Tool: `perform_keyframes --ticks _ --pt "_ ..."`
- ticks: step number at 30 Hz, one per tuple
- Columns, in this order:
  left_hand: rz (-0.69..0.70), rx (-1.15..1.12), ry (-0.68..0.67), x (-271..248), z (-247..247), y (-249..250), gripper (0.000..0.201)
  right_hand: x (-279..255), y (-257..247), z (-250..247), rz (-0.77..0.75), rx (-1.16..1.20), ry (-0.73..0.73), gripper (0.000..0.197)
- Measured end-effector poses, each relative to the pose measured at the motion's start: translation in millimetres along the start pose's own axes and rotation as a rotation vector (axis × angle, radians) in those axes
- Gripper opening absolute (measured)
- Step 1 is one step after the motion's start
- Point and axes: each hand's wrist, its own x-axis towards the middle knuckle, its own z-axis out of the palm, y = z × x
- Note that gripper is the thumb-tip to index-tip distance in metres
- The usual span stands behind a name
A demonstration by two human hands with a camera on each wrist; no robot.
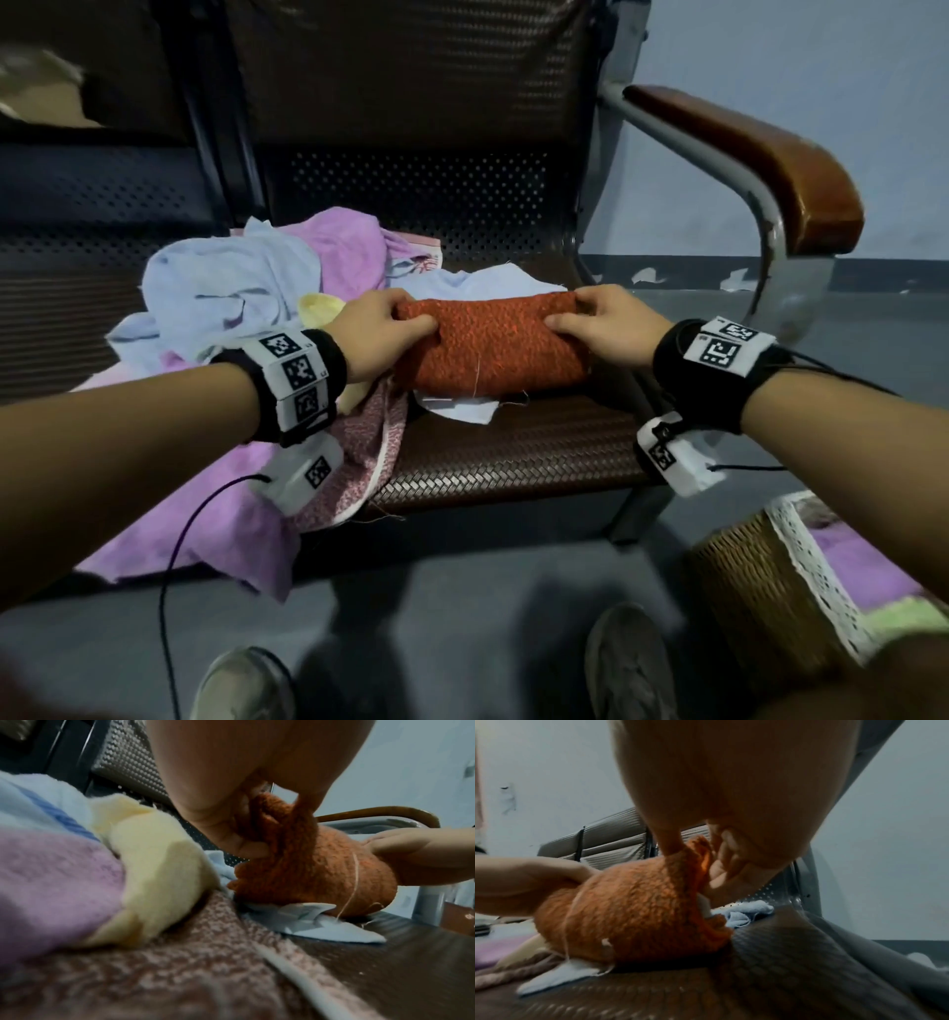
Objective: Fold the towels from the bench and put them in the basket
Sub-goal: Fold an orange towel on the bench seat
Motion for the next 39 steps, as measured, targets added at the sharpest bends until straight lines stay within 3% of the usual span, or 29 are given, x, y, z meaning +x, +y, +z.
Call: perform_keyframes --ticks 2,4,7,10,13,15,17,20,23,26,29,33,37,39 --pt "-0.044 0.054 0.058 4.3 8.2 -3.7 0.035 2.1 -4.6 5.1 -0.043 -0.216 0.122 0.034" --pt "-0.089 0.095 0.112 8.3 14.0 -5.8 0.039 -0.3 -15.4 13.1 -0.202 -0.356 0.205 0.045" --pt "-0.088 0.115 0.193 12.4 15.2 -4.4 0.044 -2.3 -28.5 30.7 -0.44 -0.499 0.08 0.049" --pt "0.147 0.194 0.278 9.4 10.6 3.2 0.038 0.6 -28.9 48.5 -0.387 -0.607 -0.122 0.056" --pt "0.31 0.26 0.076 3.0 7.6 7.3 0.044 7.4 -24.4 50.7 -0.336 -0.613 -0.167 0.055" --pt "0.274 0.32 -0.109 -1.6 8.5 2.5 0.062 11.1 -23.8 50.1 -0.306 -0.584 -0.175 0.059" --pt "0.237 0.402 -0.184 -3.4 10.3 -4.7 0.073 13.0 -24.7 52.0 -0.285 -0.564 -0.193 0.066" --pt "0.24 0.482 -0.141 1.5 12.4 -5.8 0.069 15.5 -26.8 53.9 -0.258 -0.538 -0.204 0.076" --pt "0.243 0.368 -0.02 6.3 9.3 10.2 0.05 13.9 -29.8 47.5 -0.228 -0.51 -0.172 0.09" --pt "0.307 0.159 0.011 3.0 5.7 39.5 0.044 4.0 -29.8 32.7 -0.214 -0.448 -0.105 0.081" --pt "0.425 0.003 0.049 -9.7 1.6 85.4 0.047 -15.3 -29.4 1.8 -0.252 -0.218 -0.036 0.068" --pt "0.731 0.009 0.081 -30.1 -2.4 168.2 0.047 -61.5 -30.0 -49.9 -0.315 0.133 0.095 0.045" --pt "0.987 -0.013 0.097 -39.2 28.4 258.0 0.047 -126.2 -4.4 -98.7 -0.337 0.354 0.348 0.04" --pt "1.003 -0.111 0.059 -45.2 66.3 294.9 0.055 -160.9 20.2 -119.3 -0.287 0.434 0.485 0.032"
